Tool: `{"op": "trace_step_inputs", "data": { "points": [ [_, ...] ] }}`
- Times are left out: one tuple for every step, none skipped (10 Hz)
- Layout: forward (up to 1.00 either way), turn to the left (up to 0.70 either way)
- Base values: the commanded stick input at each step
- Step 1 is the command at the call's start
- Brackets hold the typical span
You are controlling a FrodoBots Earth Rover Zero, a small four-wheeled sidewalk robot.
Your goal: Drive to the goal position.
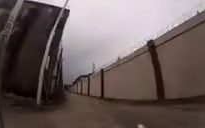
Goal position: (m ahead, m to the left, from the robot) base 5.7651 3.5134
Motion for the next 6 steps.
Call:
{"op": "trace_step_inputs", "data": {
  "points": [
    [0.84, 0.16],
    [0.84, 0.09],
    [0.84, 0.03],
    [0.84, 0.03],
    [0.84, 0.03],
    [0.84, 0.03]
  ]
}}
